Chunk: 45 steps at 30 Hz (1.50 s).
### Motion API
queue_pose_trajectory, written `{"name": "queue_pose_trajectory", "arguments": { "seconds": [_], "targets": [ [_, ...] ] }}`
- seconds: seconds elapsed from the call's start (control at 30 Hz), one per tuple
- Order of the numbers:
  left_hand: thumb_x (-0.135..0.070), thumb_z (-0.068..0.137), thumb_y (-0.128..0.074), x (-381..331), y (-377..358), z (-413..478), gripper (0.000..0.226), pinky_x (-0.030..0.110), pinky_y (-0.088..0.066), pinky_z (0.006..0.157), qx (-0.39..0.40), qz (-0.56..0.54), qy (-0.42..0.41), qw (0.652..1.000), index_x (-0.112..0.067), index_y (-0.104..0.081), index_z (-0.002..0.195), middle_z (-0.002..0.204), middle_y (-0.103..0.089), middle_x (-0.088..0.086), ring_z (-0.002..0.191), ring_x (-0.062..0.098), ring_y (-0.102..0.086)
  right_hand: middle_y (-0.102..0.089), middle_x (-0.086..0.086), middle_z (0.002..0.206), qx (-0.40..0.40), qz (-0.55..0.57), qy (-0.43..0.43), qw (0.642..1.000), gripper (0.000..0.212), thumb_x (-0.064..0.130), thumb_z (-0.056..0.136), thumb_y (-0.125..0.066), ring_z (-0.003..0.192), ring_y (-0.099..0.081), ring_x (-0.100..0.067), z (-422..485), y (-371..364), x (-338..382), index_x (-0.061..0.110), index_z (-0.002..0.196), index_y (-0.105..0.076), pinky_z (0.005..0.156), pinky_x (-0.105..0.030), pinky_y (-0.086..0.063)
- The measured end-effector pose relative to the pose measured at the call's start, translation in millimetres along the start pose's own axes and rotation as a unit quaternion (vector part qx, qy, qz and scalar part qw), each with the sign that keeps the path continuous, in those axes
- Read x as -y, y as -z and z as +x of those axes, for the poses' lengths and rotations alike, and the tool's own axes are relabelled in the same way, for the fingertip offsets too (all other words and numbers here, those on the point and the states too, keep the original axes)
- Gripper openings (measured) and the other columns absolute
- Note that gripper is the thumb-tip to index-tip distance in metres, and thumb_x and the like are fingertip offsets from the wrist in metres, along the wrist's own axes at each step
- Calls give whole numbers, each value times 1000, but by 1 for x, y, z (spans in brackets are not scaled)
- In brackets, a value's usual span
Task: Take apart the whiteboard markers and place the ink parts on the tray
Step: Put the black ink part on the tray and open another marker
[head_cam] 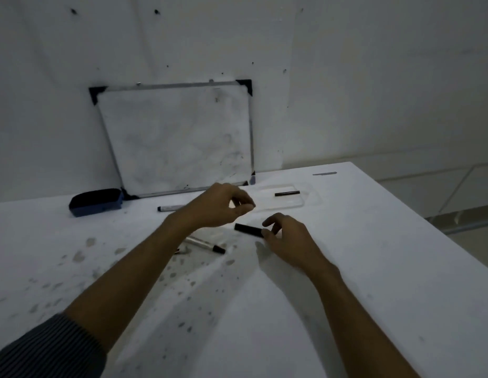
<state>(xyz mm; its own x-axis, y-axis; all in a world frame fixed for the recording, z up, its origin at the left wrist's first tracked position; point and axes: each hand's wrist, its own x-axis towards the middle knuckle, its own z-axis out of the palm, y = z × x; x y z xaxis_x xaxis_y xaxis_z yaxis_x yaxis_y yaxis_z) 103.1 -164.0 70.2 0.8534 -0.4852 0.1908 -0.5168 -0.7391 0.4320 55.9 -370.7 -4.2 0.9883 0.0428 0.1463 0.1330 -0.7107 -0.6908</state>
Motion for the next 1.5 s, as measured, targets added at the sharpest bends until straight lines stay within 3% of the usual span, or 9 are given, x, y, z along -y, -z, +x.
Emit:
{"name": "queue_pose_trajectory", "arguments": {
  "seconds": [0.2,0.4,0.53,0.7,0.77,0.9,1.1,1.27,1.5],
  "targets": [
    [-29,99,-67,59,-19,-95,20,30,-50,91,-111,-3,71,991,-26,-74,117,111,-69,-8,102,10,-61,-68,1,101,3,-2,48,999,24,39,91,-70,88,-61,-11,-11,-37,44,25,111,-72,74,-21,-43],
    [-16,99,-66,72,-47,-149,29,22,-48,90,-287,-91,112,947,-18,-65,128,121,-64,-2,106,13,-57,-65,-9,113,8,-100,88,991,41,40,89,-73,100,-65,-25,-14,-91,81,13,121,-73,86,-35,-53],
    [-23,100,-65,70,-47,-149,32,15,-47,84,-317,-155,139,925,-19,-59,131,121,-62,-1,103,13,-58,-67,-10,103,-16,-37,46,998,27,32,97,-67,93,-65,-23,-15,-104,77,11,111,-75,73,-23,-43],
    [-30,102,-62,66,-41,-144,39,10,-53,82,-368,-256,163,879,-19,-54,139,123,-64,-7,107,5,-64,-74,11,97,-19,109,26,994,24,44,97,-65,76,-67,-5,-32,-102,89,26,108,-75,63,-10,-46],
    [-29,104,-58,57,-35,-143,34,4,-52,76,-363,-339,165,852,-22,-57,137,120,-66,-16,108,-3,-64,-76,13,97,10,150,33,988,24,45,96,-65,75,-70,-7,-37,-101,98,27,108,-75,65,-13,-53],
    [-22,107,-55,55,-38,-140,26,14,-57,79,-342,-459,155,805,-11,-72,124,114,-79,-3,107,12,-75,-76,13,98,61,173,49,982,23,45,95,-67,71,-73,-11,-44,-105,109,29,110,-74,68,-29,-62],
    [-24,105,-58,53,-44,-139,22,16,-58,72,-350,-458,179,797,-13,-76,112,89,-77,-6,81,4,-73,-75,15,98,80,129,50,987,32,53,90,-69,73,-71,-5,-41,-91,106,31,113,-74,67,-19,-58],
    [-27,104,-62,47,-47,-139,27,26,-49,51,-234,-491,181,820,-4,-76,104,63,-65,2,56,20,-57,-76,4,101,-84,79,-63,991,19,27,90,-75,95,-71,-18,-13,-52,56,22,109,-76,86,-33,-57],
    [-32,101,-65,46,-47,-139,25,23,-42,41,-115,-450,180,867,-12,-79,95,55,-60,0,42,11,-49,-60,-3,109,-141,-56,-80,985,24,42,85,-78,85,-59,-18,-1,-42,19,28,103,-72,73,-30,-45]
  ]
}}
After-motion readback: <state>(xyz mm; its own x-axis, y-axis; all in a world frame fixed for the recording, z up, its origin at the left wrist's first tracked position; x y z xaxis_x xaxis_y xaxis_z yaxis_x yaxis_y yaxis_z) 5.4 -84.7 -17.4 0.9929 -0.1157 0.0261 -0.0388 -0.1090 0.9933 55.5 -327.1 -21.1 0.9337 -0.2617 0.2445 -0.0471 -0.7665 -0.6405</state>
